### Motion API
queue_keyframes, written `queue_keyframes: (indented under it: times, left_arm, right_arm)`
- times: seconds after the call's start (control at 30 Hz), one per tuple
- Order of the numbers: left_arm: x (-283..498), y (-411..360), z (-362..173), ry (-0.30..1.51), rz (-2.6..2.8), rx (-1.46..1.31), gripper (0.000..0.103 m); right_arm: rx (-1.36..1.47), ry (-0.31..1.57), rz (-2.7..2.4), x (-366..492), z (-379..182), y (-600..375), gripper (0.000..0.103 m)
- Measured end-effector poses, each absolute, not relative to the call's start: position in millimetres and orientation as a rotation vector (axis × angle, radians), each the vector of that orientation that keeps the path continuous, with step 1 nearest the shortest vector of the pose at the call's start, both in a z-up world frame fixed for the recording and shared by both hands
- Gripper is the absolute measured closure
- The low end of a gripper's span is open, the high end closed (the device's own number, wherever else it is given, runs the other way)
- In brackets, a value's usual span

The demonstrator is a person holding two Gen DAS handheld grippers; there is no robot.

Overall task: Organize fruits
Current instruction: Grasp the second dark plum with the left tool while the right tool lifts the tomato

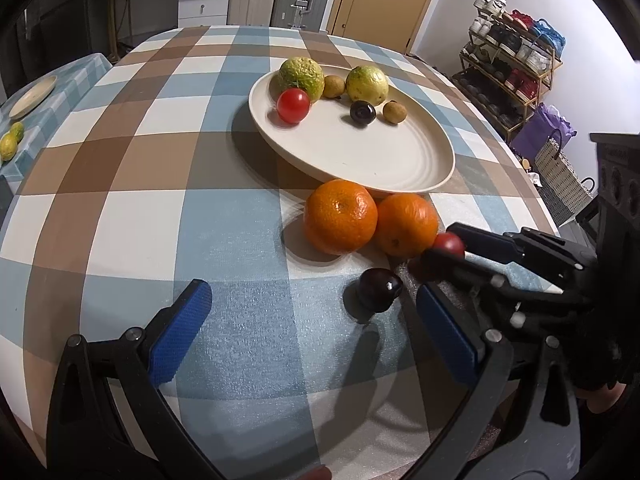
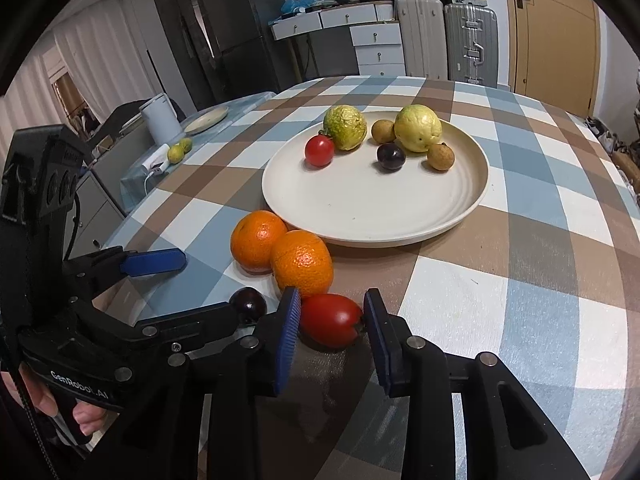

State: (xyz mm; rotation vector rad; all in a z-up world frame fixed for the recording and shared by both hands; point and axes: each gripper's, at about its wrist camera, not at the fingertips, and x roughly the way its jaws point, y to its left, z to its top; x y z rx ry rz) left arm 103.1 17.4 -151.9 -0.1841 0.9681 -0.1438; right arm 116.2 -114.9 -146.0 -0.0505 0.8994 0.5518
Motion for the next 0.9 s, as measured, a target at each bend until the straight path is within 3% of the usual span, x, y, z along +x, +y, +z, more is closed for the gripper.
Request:
queue_keyframes:
  times: [0.03, 0.1, 0.27, 0.63, 0.7, 0.77, 0.83, 0.87, 0.9]
  left_arm:
    - [103, 17, -152, 0.968, -0.143, -0.183, 0.001]
    - [104, 17, -152, 0.968, -0.143, -0.177, 0.001]
    - [106, 18, -152, 0.967, -0.142, -0.179, 0.001]
    - [114, 7, -150, 0.965, -0.2, -0.158, 0.005]
    - [115, 4, -149, 0.962, -0.211, -0.154, 0.013]
    - [118, 1, -150, 0.98, -0.235, -0.154, 0.037]
    - [119, -3, -151, 0.995, -0.239, -0.13, 0.052]
    - [119, -4, -150, 0.995, -0.272, -0.136, 0.066]
    - [118, -6, -149, 1.005, -0.301, -0.146, 0.071]
  right_arm:
    - [-0.058, 0.913, 0.553, 117, -148, -114, 0.058]
    - [-0.06, 0.943, 0.559, 119, -153, -114, 0.056]
    - [-0.06, 0.923, 0.542, 118, -153, -117, 0.072]
    - [0.069, 0.85, 0.521, 110, -138, -150, 0.072]
    - [0.081, 0.843, 0.518, 110, -137, -155, 0.072]
    - [0.087, 0.837, 0.51, 111, -135, -158, 0.072]
    - [0.099, 0.829, 0.511, 111, -134, -161, 0.072]
    - [0.107, 0.824, 0.514, 111, -133, -162, 0.072]
    - [0.115, 0.815, 0.517, 111, -131, -164, 0.072]
